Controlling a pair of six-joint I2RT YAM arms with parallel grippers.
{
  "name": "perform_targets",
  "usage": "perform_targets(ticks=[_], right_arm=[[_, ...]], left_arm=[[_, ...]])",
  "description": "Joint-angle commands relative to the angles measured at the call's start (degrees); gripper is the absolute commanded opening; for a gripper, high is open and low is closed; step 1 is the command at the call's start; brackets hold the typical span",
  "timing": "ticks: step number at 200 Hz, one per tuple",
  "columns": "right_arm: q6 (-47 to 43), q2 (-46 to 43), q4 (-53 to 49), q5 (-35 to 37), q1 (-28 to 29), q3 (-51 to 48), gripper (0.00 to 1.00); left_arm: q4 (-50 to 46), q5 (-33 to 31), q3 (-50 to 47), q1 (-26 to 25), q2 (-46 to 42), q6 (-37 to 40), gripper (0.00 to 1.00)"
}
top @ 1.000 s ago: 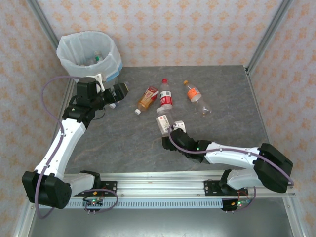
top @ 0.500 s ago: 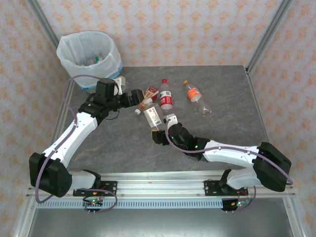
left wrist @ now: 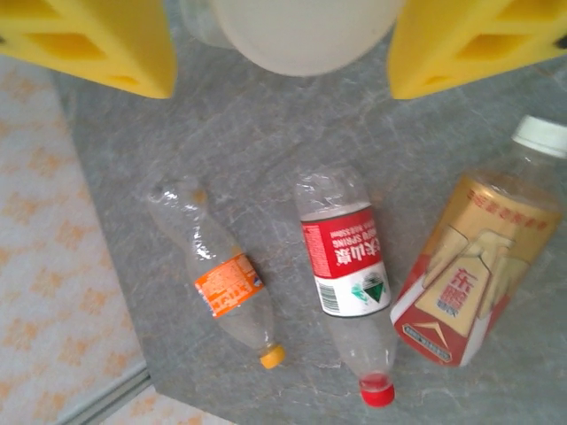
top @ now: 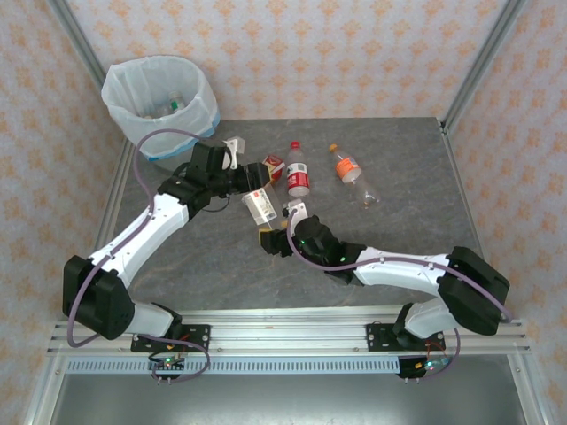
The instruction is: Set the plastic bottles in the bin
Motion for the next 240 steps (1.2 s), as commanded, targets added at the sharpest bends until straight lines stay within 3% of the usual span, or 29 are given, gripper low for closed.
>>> perform_targets(ticks=[1,16,70,78,91,96,130,159,240], right_arm=[[0.5,-0.4,3.3,-0.1,0.3,1.3,0.00],[1.0,-0.5,3.5,-0.1,0.3,1.0,0.00],[1.8,0.2,3.8,-0.7,0.3,0.6,0.02],[1.9,0.1,3.8,-0.9,0.3,0.6,0.04],[2.0,0.1,3.8,-1.1,0.3,0.5,0.08],[2.1,0.2,3.7,-1.2,0.3,0.5,0.11],[3.8,0.3,3.6,0.1,0.3,0.2,0.49],[6.1,0.3,2.3,3.0,0.2,0.2,1.00],[7.1,-0.2,2.3,3.8,0.2,-0.9,0.99]], left_arm=[[1.7,-1.4,1.7,-0.1,0.5,-0.4,0.54],[2.0,-1.4,1.1,-0.1,0.2,-0.6,0.45],[3.2,-0.4,0.8,-0.1,-0.2,-0.7,0.26],[3.4,0.0,0.9,-0.1,-0.2,-0.7,0.21],[3.6,-0.1,1.0,-0.1,-0.3,-2.5,0.01],[3.6,-0.2,1.0,-0.1,-0.3,-2.7,0.00],[3.7,-1.5,0.7,-0.1,-0.7,-2.7,0.00],[5.0,-0.6,-0.1,-0.1,-1.1,-2.6,0.00],[3.9,-3.1,-0.1,-0.1,-1.1,-1.4,0.00]])
